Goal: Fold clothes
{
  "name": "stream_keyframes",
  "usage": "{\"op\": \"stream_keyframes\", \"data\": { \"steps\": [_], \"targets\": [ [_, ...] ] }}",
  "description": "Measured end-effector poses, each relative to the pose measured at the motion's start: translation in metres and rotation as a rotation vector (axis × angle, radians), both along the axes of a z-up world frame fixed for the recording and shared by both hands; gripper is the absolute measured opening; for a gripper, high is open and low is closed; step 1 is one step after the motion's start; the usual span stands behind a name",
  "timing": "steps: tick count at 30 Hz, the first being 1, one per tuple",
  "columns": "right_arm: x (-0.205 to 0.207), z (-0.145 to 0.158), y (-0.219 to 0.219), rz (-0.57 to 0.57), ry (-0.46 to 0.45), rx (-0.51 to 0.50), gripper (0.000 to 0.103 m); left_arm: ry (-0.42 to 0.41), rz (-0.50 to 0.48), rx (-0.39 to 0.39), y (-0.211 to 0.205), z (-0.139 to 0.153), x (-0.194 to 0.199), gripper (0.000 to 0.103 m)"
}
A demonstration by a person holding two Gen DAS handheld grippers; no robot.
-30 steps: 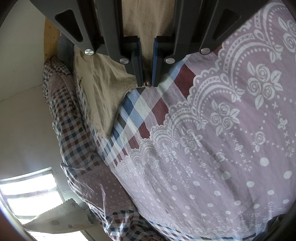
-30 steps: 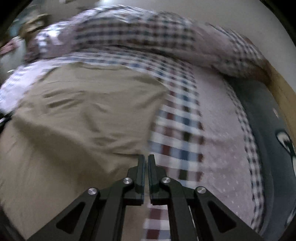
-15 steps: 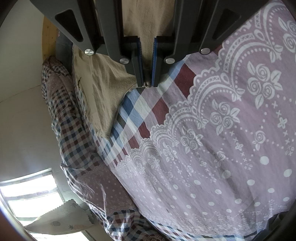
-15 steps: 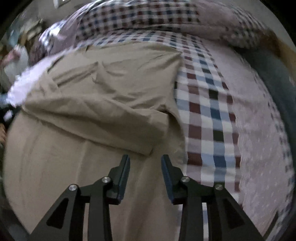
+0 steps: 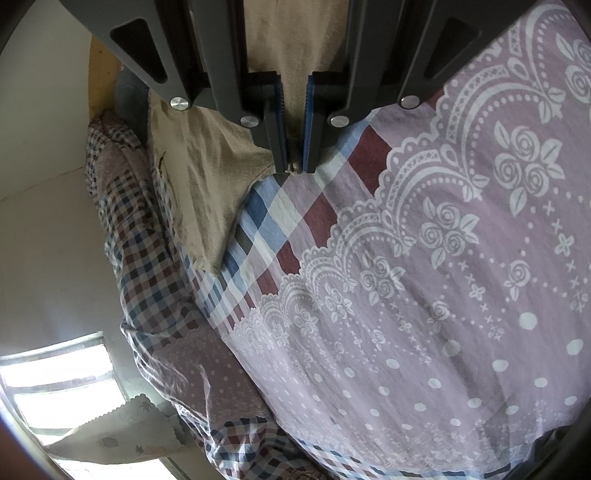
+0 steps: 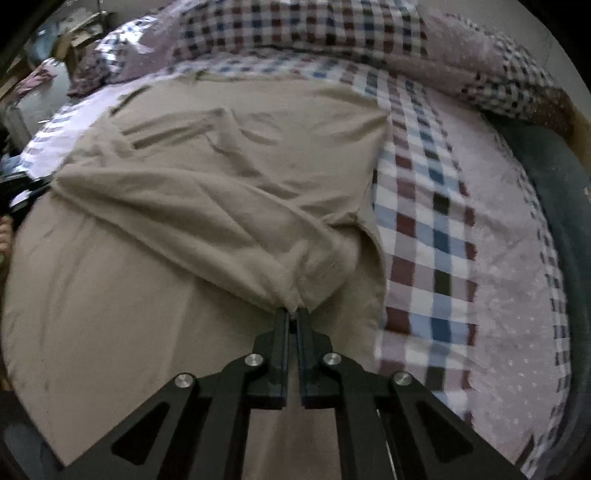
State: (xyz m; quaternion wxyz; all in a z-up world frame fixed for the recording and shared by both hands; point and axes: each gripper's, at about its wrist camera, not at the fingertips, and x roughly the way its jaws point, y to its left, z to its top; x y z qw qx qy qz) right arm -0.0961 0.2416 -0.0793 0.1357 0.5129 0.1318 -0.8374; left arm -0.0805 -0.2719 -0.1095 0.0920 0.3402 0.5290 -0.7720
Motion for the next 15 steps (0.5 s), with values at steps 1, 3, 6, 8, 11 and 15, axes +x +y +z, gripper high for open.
{"op": "stream_keyframes", "data": {
  "steps": [1, 3, 6, 8, 11, 15],
  "targets": [
    [0.008, 0.007, 0.001, 0.004, 0.003, -0.001, 0.001, 0.002, 0.001, 0.004, 0.000, 0.000, 0.000, 0.007],
    [0.023, 0.022, 0.003, 0.013, 0.009, -0.004, 0.001, 0.005, 0.004, 0.009, -0.001, 0.001, 0.002, 0.006],
    [0.038, 0.015, -0.001, 0.036, -0.038, 0.002, 0.002, 0.006, 0.009, 0.010, -0.002, 0.001, 0.003, 0.005],
    [0.047, 0.010, -0.004, 0.052, -0.071, 0.006, 0.002, 0.005, 0.019, 0.010, -0.004, 0.002, 0.005, 0.004],
    [0.061, 0.002, -0.008, 0.076, -0.122, 0.013, 0.002, 0.008, 0.024, 0.018, -0.004, 0.001, 0.005, 0.004],
    [0.076, -0.006, -0.009, 0.101, -0.178, 0.017, 0.005, 0.002, 0.022, 0.005, -0.003, 0.002, 0.004, 0.004]
  ]
}}
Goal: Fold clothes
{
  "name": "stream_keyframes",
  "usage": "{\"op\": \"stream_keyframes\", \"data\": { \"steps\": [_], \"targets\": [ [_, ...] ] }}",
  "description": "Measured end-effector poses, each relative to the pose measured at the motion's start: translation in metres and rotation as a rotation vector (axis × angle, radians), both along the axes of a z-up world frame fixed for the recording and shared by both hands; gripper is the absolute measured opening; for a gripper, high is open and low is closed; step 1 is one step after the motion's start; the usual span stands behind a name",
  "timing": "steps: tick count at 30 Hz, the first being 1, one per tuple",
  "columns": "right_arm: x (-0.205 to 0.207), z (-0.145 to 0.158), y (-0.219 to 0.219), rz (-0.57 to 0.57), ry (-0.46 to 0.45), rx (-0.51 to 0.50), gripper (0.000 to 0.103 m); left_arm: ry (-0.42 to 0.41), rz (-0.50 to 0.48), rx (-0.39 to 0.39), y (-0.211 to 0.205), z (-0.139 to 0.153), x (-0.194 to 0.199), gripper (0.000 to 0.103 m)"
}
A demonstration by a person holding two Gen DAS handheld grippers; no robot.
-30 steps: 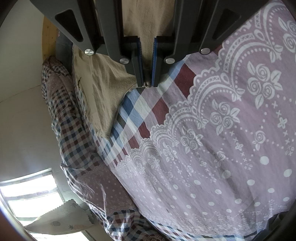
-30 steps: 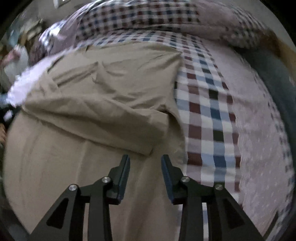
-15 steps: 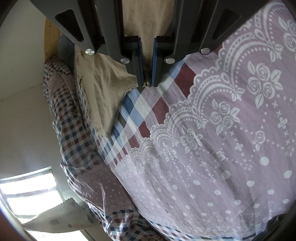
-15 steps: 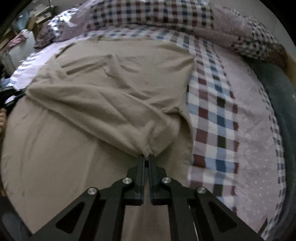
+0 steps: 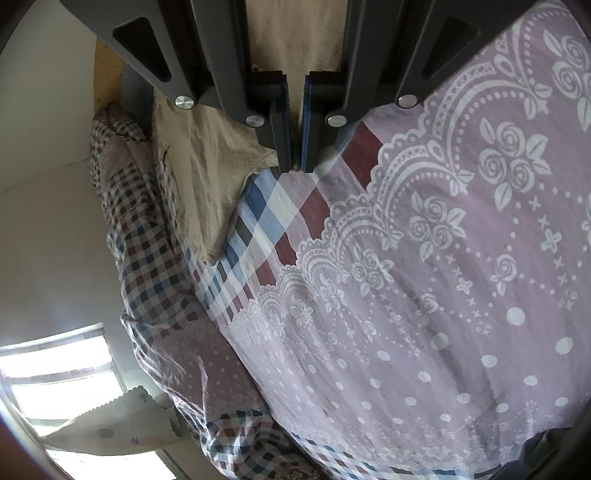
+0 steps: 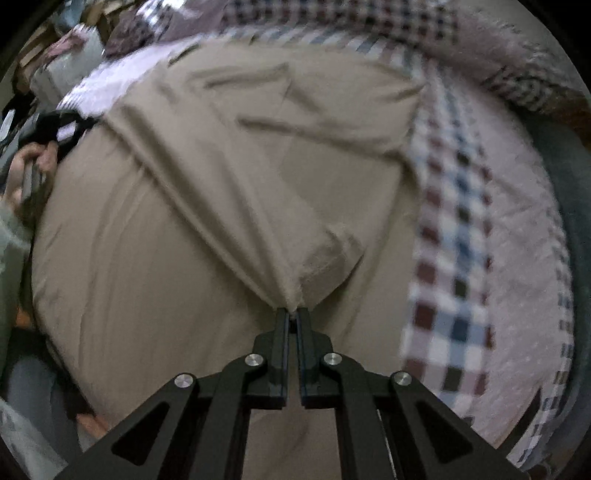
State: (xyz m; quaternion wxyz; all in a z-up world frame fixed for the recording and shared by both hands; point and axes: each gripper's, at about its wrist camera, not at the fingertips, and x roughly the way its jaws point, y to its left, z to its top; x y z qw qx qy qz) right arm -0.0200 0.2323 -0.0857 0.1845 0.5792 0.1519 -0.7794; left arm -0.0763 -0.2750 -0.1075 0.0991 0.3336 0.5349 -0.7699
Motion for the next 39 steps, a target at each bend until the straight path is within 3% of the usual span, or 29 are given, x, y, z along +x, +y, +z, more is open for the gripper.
{"op": "stream_keyframes", "data": {
  "steps": [4, 6, 8, 11, 15, 20, 23, 25, 26, 27, 32, 36, 39],
  "targets": [
    [0.002, 0.004, 0.014, -0.005, -0.012, -0.014, 0.006, -0.004, -0.001, -0.010, 0.001, 0.000, 0.000, 0.004],
    [-0.005, 0.020, 0.028, -0.052, 0.039, -0.065, 0.029, -0.006, -0.002, -0.015, 0.001, 0.000, 0.000, 0.004],
    [-0.016, 0.031, 0.038, -0.080, 0.090, -0.109, 0.039, -0.008, -0.003, -0.020, 0.001, 0.000, 0.000, 0.004],
    [-0.040, 0.028, 0.039, -0.067, 0.098, -0.114, 0.039, -0.011, -0.004, -0.027, 0.002, 0.000, 0.000, 0.004],
    [-0.074, -0.006, 0.033, -0.044, 0.003, -0.098, 0.039, -0.014, -0.004, -0.032, 0.002, 0.000, -0.002, 0.004],
    [-0.088, -0.032, 0.035, -0.035, -0.066, -0.127, 0.039, -0.017, -0.007, -0.045, 0.004, 0.000, -0.003, 0.004],
    [-0.084, -0.031, 0.031, -0.015, -0.040, -0.095, 0.037, -0.017, -0.011, -0.052, 0.005, 0.000, -0.003, 0.004],
    [-0.081, -0.029, 0.028, -0.002, -0.021, -0.073, 0.023, -0.017, -0.012, -0.056, 0.005, 0.000, -0.003, 0.004],
    [-0.080, -0.029, 0.026, 0.004, -0.011, -0.061, 0.009, -0.016, -0.012, -0.056, 0.006, 0.000, -0.002, 0.004],
    [-0.078, -0.028, 0.025, 0.010, -0.001, -0.050, 0.007, -0.015, -0.012, -0.056, 0.006, 0.000, -0.002, 0.004],
    [-0.065, 0.004, 0.031, -0.031, 0.104, -0.068, 0.006, -0.014, -0.012, -0.058, 0.005, 0.000, -0.003, 0.004],
    [-0.061, 0.014, 0.037, -0.058, 0.126, -0.047, 0.006, -0.013, -0.012, -0.055, 0.005, 0.000, -0.003, 0.004],
    [-0.081, 0.015, 0.047, -0.116, 0.128, 0.014, 0.008, -0.013, -0.011, -0.052, 0.005, 0.000, -0.003, 0.004]
  ]
}}
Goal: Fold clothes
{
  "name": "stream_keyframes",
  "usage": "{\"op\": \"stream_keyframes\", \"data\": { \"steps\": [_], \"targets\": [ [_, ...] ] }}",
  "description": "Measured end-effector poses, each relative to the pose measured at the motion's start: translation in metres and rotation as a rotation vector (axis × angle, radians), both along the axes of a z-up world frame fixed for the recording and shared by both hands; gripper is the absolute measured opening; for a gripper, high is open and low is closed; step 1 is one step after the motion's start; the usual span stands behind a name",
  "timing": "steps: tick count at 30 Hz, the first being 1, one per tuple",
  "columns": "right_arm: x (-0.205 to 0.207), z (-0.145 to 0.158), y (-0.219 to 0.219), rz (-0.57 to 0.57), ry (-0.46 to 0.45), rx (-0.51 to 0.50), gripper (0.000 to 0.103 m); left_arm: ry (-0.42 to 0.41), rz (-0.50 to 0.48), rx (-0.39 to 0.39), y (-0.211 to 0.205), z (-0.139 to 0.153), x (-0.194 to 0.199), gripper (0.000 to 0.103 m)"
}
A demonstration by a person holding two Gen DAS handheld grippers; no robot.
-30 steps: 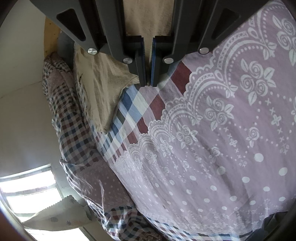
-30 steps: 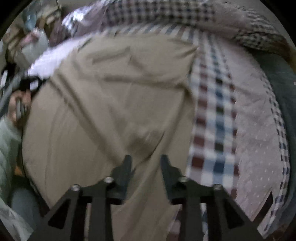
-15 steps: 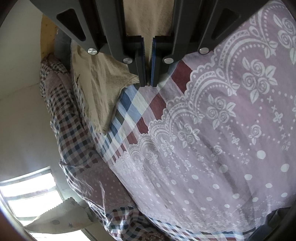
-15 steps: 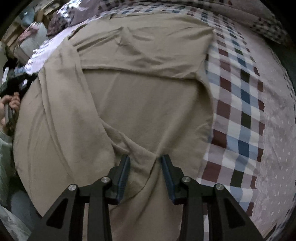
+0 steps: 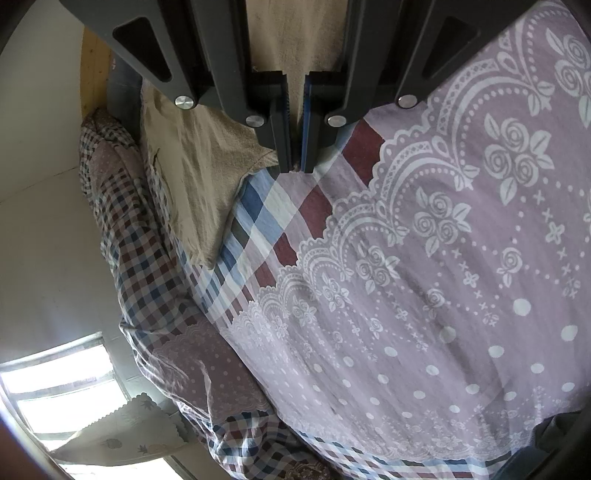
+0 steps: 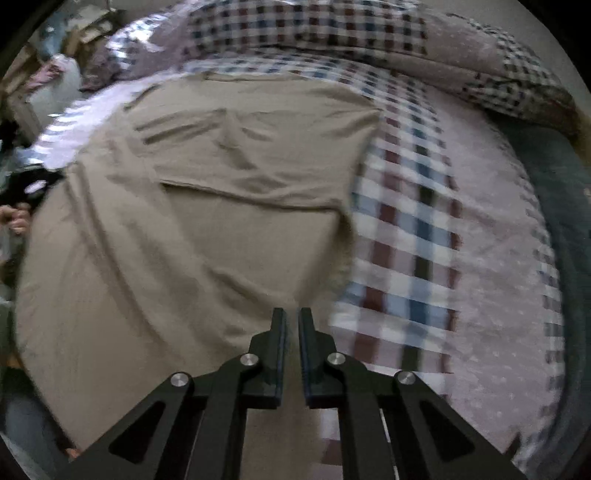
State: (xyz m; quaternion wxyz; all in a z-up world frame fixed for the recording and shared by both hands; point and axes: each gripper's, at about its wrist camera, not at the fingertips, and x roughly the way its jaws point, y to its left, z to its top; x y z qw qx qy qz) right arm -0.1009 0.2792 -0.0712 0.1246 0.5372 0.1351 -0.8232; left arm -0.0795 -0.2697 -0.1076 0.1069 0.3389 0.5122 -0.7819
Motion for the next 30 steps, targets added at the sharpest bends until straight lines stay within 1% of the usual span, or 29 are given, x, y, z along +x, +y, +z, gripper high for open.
{"op": "stream_keyframes", "data": {
  "steps": [2, 4, 5, 7, 8, 9, 10, 13, 16, 18, 20, 26, 28, 30],
  "targets": [
    [-0.010, 0.001, 0.008, -0.035, -0.001, 0.024, 0.009, 0.000, 0.000, 0.001, 0.000, 0.000, 0.000, 0.004],
    [-0.010, 0.003, 0.012, -0.031, 0.003, 0.005, 0.010, 0.000, 0.000, 0.001, 0.000, 0.001, 0.000, 0.004],
    [-0.010, 0.004, 0.009, -0.011, 0.004, -0.016, 0.012, 0.000, -0.001, 0.000, 0.000, 0.001, 0.000, 0.004],
    [-0.010, 0.005, 0.000, 0.037, 0.007, -0.062, 0.022, -0.001, -0.002, -0.001, 0.000, 0.001, 0.000, 0.004],
    [-0.008, 0.005, -0.005, 0.061, 0.003, -0.072, 0.031, -0.001, -0.002, -0.002, 0.000, 0.001, 0.000, 0.004],
    [-0.007, 0.002, -0.012, 0.089, -0.008, -0.073, 0.036, -0.001, -0.003, -0.003, 0.000, 0.001, 0.000, 0.004],
    [-0.007, 0.000, -0.019, 0.117, -0.021, -0.073, 0.036, -0.001, -0.003, -0.003, 0.000, 0.001, 0.000, 0.004],
    [-0.009, -0.015, -0.034, 0.171, -0.067, -0.027, 0.037, -0.001, -0.005, -0.005, 0.000, 0.001, -0.001, 0.004],
    [-0.013, -0.032, -0.041, 0.179, -0.112, 0.058, 0.034, -0.002, -0.006, -0.007, 0.000, 0.002, -0.001, 0.004],
    [-0.014, -0.036, -0.042, 0.182, -0.122, 0.085, 0.005, -0.002, -0.006, -0.006, 0.000, 0.002, -0.001, 0.004],
    [-0.011, -0.033, -0.043, 0.188, -0.111, 0.098, 0.005, -0.001, -0.006, -0.004, 0.000, 0.001, 0.000, 0.004],
    [0.004, 0.006, -0.040, 0.153, -0.006, 0.088, 0.005, 0.003, -0.006, 0.007, -0.001, 0.001, 0.002, 0.004],
    [0.004, 0.014, -0.042, 0.148, 0.017, 0.095, 0.005, 0.004, -0.003, 0.023, -0.003, 0.003, 0.004, 0.004],
    [0.003, 0.021, -0.046, 0.143, 0.038, 0.104, 0.005, 0.007, 0.000, 0.038, -0.005, 0.004, 0.006, 0.006]
  ]
}}
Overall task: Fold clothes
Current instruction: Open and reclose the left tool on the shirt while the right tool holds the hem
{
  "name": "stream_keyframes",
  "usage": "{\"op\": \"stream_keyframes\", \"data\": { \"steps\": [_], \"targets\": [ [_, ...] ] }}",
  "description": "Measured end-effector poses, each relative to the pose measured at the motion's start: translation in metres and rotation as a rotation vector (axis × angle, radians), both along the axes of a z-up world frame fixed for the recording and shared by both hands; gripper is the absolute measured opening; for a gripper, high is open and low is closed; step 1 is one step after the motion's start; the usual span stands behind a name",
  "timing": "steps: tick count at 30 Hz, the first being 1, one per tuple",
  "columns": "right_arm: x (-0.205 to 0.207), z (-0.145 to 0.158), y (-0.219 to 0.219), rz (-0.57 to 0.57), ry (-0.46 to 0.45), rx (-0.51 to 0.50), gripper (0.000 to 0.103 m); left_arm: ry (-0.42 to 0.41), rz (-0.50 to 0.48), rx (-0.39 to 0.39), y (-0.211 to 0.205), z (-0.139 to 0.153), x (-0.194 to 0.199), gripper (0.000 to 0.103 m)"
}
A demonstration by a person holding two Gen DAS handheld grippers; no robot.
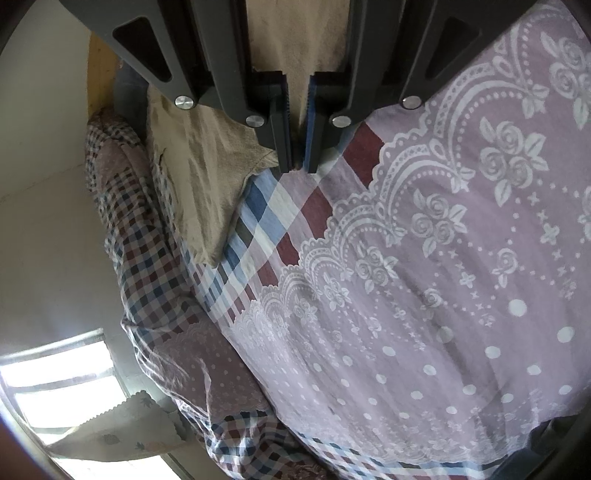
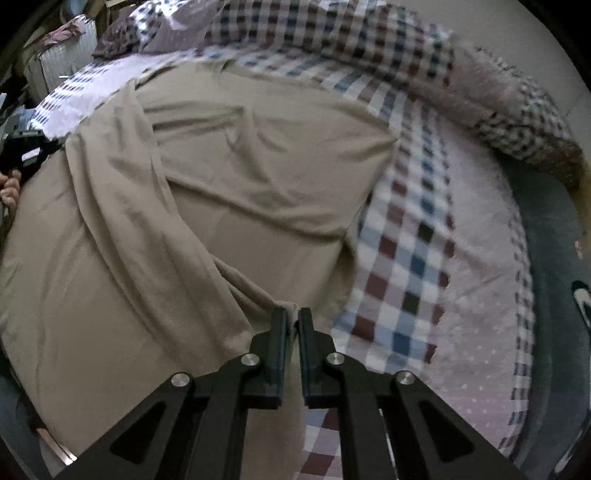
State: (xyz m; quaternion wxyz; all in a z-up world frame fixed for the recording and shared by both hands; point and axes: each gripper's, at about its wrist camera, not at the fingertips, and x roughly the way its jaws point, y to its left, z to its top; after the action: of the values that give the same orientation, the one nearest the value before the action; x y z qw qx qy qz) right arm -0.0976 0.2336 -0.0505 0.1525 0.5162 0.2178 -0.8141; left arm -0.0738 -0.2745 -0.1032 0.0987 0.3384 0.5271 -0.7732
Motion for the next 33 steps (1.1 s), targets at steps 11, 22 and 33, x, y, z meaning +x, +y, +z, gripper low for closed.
{"op": "stream_keyframes", "data": {
  "steps": [11, 22, 33],
  "targets": [
    [-0.008, 0.021, -0.012, -0.007, 0.064, 0.023, 0.005, 0.112, -0.152, 0.134, 0.003, 0.024, -0.008, 0.058],
    [-0.020, 0.065, -0.029, 0.000, 0.143, -0.018, 0.003, 0.042, -0.236, 0.135, 0.020, 0.015, -0.028, 0.064],
    [-0.033, 0.107, -0.055, 0.042, 0.185, 0.001, 0.003, 0.067, -0.122, 0.217, 0.010, 0.000, -0.027, 0.018]
  ]
}}
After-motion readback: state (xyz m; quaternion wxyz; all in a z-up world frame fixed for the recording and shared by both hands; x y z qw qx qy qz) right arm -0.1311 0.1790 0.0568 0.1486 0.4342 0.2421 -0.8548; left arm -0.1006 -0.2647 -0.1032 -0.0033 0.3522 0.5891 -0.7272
